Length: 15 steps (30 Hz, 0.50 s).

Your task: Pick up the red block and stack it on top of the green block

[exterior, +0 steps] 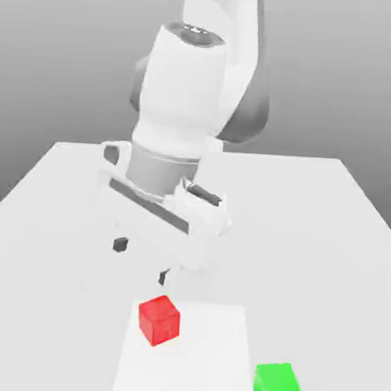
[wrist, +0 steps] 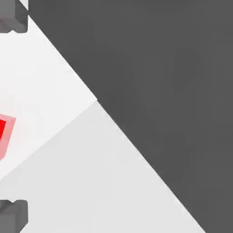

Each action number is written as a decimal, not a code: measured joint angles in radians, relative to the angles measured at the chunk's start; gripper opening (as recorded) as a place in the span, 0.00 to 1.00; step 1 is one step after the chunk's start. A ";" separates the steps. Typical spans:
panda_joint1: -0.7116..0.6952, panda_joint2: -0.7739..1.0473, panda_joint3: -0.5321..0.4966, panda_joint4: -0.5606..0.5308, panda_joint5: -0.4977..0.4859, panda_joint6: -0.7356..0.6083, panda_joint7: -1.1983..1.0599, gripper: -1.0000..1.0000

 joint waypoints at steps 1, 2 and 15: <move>-0.002 0.015 -0.003 -0.013 0.013 0.013 0.010 0.50; -0.003 0.028 -0.005 -0.025 0.030 0.027 0.019 0.50; 0.029 0.120 -0.011 -0.088 0.250 0.138 0.009 0.50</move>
